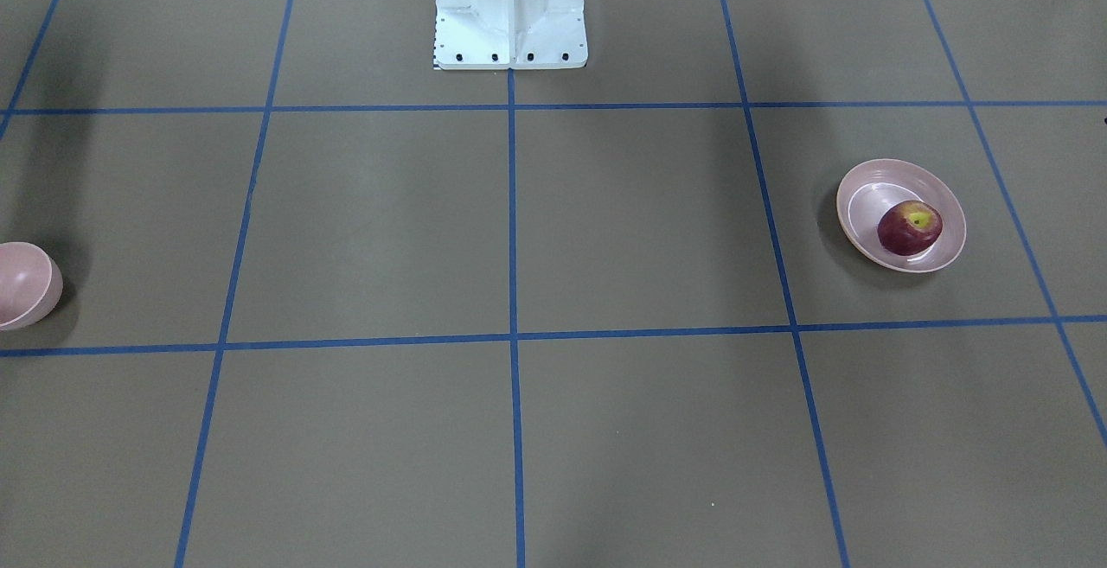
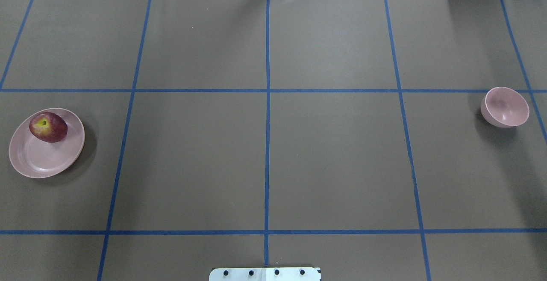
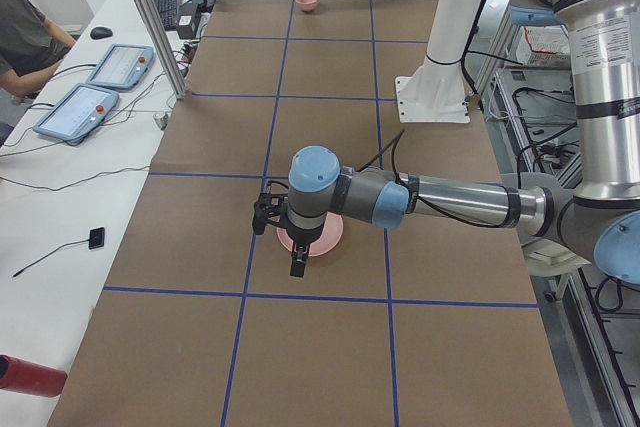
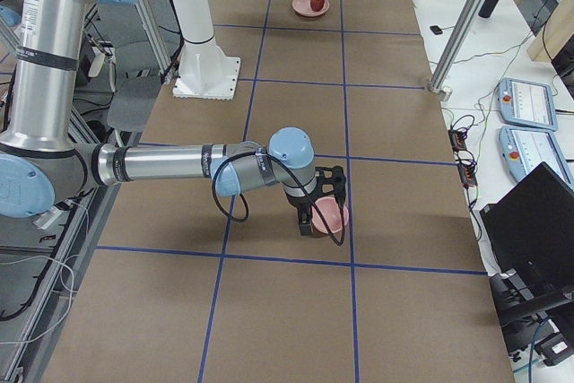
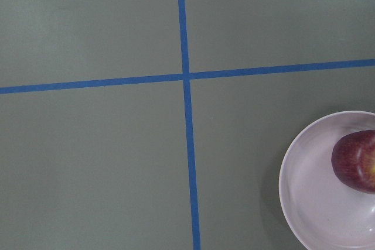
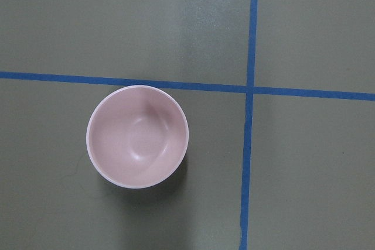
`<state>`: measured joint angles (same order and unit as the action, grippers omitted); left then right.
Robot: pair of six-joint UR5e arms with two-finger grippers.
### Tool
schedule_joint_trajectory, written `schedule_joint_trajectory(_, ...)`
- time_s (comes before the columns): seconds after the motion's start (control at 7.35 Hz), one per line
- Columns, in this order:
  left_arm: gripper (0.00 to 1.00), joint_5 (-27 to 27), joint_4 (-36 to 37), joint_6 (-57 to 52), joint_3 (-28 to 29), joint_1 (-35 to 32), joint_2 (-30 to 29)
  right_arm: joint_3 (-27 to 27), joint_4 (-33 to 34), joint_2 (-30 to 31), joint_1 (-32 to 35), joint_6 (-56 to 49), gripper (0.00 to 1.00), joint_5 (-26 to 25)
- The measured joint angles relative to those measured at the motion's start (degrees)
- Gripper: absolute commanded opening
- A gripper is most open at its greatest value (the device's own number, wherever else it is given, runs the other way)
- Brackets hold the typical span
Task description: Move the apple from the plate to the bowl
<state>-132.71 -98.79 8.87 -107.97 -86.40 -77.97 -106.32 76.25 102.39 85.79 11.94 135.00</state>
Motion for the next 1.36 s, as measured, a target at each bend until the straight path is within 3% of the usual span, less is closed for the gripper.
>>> schedule_joint_trajectory(1.36, 0.98, -1.77, -2.52, -0.44, -0.42, 0.0, 1.07, 0.28, -2.02, 0.7, -0.12, 0.14, 1.0, 1.55)
